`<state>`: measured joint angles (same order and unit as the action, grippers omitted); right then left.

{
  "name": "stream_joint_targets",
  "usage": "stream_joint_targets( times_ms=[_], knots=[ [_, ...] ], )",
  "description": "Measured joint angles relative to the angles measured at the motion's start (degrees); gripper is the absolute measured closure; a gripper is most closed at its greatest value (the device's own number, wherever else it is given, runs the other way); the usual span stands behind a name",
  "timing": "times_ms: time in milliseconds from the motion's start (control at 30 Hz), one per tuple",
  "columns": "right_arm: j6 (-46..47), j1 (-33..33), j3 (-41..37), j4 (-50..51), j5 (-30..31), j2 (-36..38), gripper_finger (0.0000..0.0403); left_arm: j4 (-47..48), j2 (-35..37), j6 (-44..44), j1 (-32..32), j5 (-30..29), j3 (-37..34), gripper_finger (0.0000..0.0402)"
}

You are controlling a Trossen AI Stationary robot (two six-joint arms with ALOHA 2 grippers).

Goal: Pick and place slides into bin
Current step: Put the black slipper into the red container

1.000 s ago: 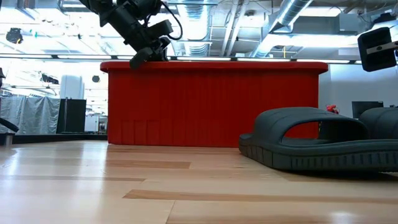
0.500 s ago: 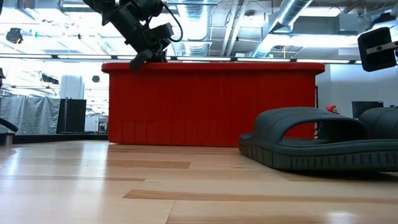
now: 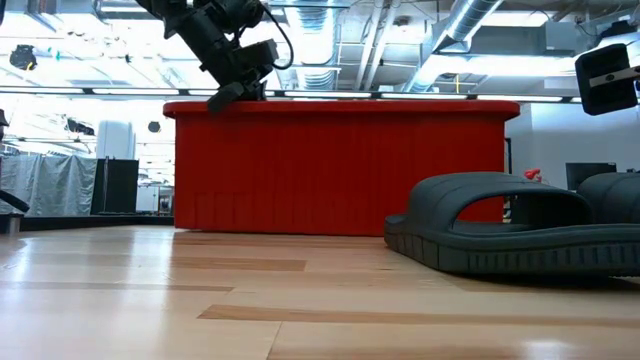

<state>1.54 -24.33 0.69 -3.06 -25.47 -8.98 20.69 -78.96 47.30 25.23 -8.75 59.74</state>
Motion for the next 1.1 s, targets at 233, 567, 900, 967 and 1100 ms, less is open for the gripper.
stream_joint_targets(
  times_ms=[233,567,900,967,1100],
  knots=[
    [0.0,0.01,0.0,0.0,0.0,-0.01,0.0392,1.65,0.06,-0.85,-1.45,-0.5,0.09,0.0401],
    [0.0,-0.01,0.0,-0.01,0.01,-0.01,0.0392,2.71,0.21,-1.93,-5.18,-3.27,0.14,0.0401],
    [0.0,-0.01,0.0,0.0,0.02,0.0,0.0392,3.39,0.24,-2.18,-5.99,-5.08,0.22,0.0401],
    [0.0,0.01,0.0,0.0,0.0,-0.01,0.0392,3.84,0.25,-2.53,-6.01,-5.21,0.22,0.0401],
    [0.0,0.01,0.0,0.01,0.0,0.01,0.0392,4.55,0.28,-2.64,-6.01,-5.51,0.47,0.0401]
  ],
)
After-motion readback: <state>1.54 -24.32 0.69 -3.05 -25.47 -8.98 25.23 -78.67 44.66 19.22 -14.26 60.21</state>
